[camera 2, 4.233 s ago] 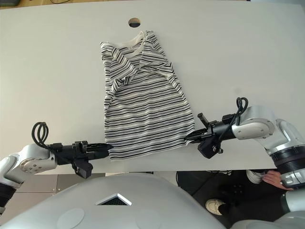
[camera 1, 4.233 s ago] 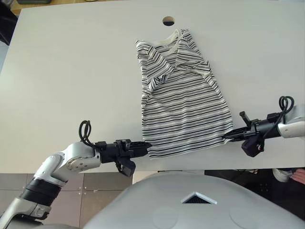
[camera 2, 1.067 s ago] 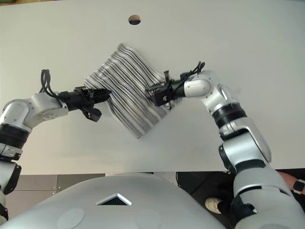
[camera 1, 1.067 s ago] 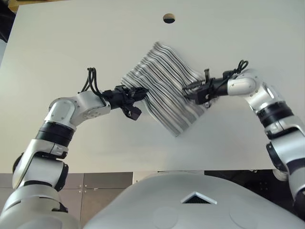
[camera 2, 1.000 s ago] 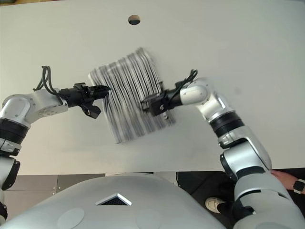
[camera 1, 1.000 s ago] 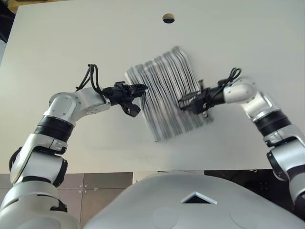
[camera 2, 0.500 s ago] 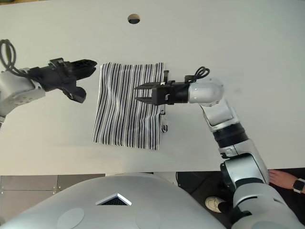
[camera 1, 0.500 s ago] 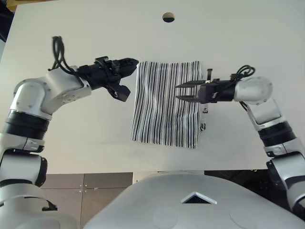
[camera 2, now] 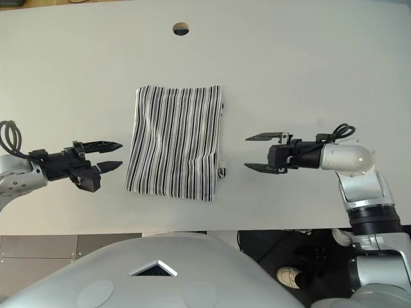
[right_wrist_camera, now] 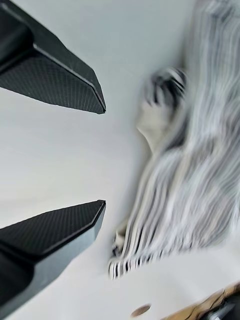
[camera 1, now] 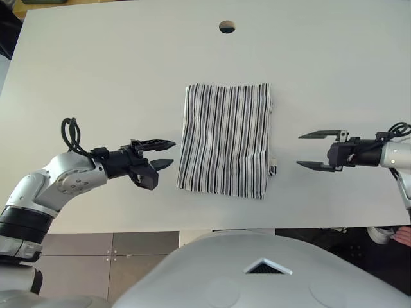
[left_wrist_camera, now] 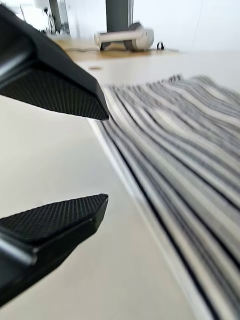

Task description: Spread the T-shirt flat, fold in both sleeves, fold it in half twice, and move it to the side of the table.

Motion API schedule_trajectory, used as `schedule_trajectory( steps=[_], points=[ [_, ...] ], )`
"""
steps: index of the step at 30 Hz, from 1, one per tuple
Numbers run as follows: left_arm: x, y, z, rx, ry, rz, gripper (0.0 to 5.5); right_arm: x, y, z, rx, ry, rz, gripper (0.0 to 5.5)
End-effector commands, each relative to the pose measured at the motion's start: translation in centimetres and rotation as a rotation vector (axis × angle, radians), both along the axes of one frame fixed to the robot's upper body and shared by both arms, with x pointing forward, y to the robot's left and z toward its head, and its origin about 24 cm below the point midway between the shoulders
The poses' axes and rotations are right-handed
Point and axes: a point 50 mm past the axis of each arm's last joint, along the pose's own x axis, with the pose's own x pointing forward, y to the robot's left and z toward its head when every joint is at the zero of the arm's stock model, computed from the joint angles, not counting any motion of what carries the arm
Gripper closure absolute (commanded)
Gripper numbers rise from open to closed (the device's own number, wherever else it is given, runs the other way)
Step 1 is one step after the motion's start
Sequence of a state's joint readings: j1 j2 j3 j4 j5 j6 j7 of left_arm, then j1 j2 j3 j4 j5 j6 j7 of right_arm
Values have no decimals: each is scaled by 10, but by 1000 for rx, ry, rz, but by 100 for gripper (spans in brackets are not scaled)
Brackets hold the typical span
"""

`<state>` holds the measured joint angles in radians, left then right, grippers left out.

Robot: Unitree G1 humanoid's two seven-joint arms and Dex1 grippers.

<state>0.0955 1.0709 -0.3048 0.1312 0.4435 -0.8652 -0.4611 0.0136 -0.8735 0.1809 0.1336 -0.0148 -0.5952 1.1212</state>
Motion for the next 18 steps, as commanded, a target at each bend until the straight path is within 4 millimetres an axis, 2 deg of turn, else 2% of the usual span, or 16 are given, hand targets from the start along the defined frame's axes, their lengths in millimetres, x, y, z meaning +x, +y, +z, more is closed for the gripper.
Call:
schedule_trajectory(
  steps=[1,7,18],
  points=[
    [-9,1,-17,25,35,-40,279,-10,11,-15,-89,-127,147,236],
    [-23,-23,-30,-129,117,-65,279,-22,35,-33,-88,-263,318,236],
    [-17,-45,-30,-209,130,-91,279,-23,64,-51,-13,-288,366,236]
  ],
)
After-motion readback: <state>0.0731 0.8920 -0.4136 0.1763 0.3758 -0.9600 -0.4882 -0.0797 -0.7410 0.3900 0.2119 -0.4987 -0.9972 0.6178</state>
